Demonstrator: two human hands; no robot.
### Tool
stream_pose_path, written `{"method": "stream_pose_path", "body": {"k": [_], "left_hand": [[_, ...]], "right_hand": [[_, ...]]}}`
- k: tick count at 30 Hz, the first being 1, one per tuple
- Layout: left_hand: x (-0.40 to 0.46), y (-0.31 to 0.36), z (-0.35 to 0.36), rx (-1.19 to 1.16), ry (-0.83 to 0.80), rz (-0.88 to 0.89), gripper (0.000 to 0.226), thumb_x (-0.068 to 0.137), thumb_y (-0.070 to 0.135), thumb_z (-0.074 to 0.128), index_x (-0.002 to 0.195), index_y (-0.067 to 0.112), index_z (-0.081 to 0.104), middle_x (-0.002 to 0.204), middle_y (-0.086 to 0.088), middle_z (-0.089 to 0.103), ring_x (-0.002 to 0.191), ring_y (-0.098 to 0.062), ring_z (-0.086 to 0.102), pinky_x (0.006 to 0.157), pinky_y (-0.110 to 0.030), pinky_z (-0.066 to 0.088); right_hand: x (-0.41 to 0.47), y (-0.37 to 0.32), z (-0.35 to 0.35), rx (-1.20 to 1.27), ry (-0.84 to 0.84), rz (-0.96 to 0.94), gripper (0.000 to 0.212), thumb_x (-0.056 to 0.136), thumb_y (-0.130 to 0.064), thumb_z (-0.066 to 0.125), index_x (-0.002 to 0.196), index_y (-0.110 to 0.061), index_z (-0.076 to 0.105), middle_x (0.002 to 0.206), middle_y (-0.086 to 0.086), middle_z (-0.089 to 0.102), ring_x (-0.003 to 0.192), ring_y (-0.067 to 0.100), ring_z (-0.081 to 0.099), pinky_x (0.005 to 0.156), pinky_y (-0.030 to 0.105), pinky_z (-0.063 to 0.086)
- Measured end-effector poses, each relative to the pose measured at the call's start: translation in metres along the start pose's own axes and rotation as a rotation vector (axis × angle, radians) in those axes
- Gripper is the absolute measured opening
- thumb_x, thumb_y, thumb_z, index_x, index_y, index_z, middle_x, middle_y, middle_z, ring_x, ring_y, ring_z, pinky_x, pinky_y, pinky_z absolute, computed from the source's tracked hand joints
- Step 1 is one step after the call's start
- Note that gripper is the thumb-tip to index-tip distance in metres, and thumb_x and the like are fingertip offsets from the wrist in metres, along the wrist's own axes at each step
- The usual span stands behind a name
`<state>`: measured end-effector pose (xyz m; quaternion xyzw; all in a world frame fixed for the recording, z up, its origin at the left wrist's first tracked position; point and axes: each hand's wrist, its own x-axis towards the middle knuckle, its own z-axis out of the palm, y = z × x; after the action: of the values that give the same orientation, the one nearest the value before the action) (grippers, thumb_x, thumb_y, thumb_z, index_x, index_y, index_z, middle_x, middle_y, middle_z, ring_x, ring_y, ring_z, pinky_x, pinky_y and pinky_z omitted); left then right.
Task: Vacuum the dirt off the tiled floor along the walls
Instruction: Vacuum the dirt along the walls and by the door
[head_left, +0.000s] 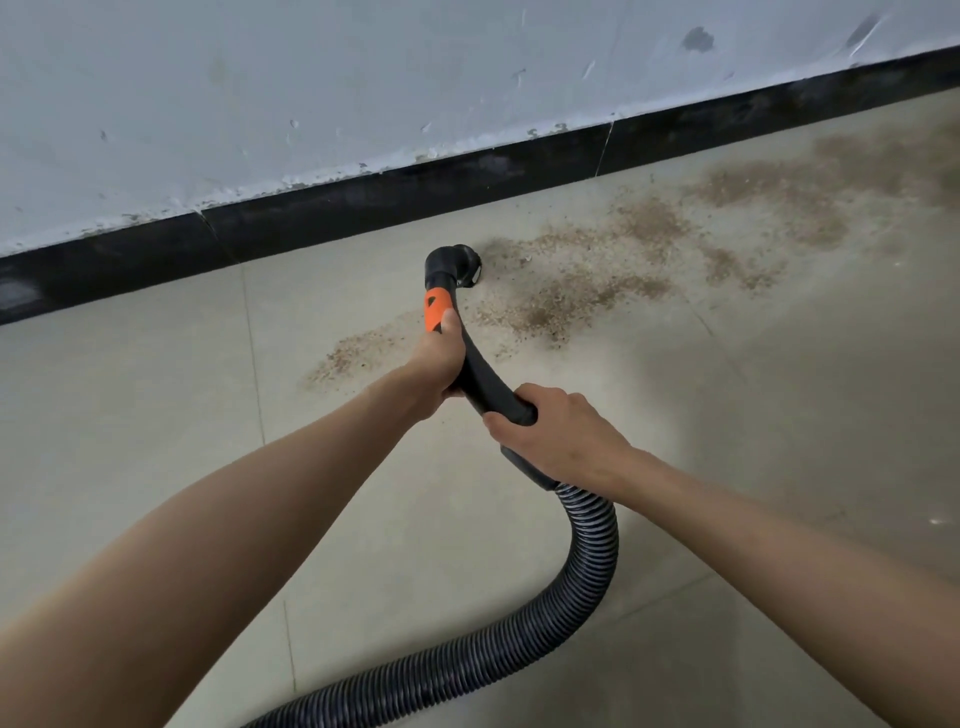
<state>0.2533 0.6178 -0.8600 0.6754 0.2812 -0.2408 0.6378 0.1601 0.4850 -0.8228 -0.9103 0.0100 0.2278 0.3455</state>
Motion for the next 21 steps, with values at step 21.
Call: {"method": "stream_pose_path", "body": {"k": [21], "left_hand": [[0.043, 0.039, 0.08, 0.226, -0.056, 0.159, 0.042, 0.1, 0.049, 0.027, 0.108, 0.01, 0.038, 0.087, -0.003, 0.05, 0.077, -0.016, 0.052, 0.076, -0.033, 0.045]], "right_hand": [[0.04, 0.041, -0.026, 0.081, 0.192, 0.132, 0.033, 0.091, -0.055, 0.049, 0.077, -0.026, 0.044, 0.076, -0.003, 0.058, 0.07, 0.018, 0.057, 0.054, 0.032, 0.036]]}}
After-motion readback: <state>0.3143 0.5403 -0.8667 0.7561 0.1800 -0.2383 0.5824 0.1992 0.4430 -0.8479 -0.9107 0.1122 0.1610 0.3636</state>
